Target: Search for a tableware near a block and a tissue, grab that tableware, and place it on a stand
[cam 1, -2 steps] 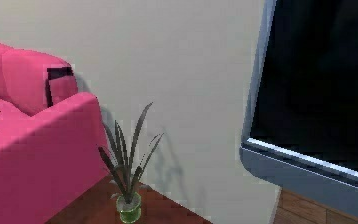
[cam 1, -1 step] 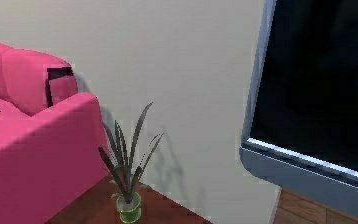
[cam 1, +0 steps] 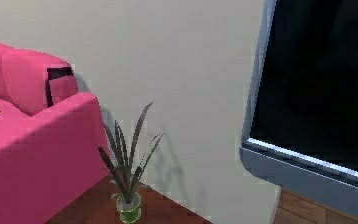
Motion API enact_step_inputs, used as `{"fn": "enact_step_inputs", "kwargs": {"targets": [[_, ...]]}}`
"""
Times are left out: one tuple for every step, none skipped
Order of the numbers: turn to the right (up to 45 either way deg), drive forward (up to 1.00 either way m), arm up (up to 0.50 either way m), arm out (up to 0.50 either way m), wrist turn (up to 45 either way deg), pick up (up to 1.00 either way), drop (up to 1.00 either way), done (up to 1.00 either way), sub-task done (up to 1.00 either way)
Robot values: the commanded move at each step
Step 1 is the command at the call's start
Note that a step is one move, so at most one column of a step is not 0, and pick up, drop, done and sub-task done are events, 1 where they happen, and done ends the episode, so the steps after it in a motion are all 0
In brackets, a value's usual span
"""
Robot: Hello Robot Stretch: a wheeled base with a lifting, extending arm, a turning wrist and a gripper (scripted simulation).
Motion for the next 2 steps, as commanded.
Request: {"fn": "enact_step_inputs", "kwargs": {"targets": [[0.0, 0.0, 0.1, 0.0, 0.0, 0.0, 0.0, 0.0, 0.0], [0.0, 0.0, 0.0, -0.08, 0.0, 0.0, 0.0, 0.0, 0.0]]}}
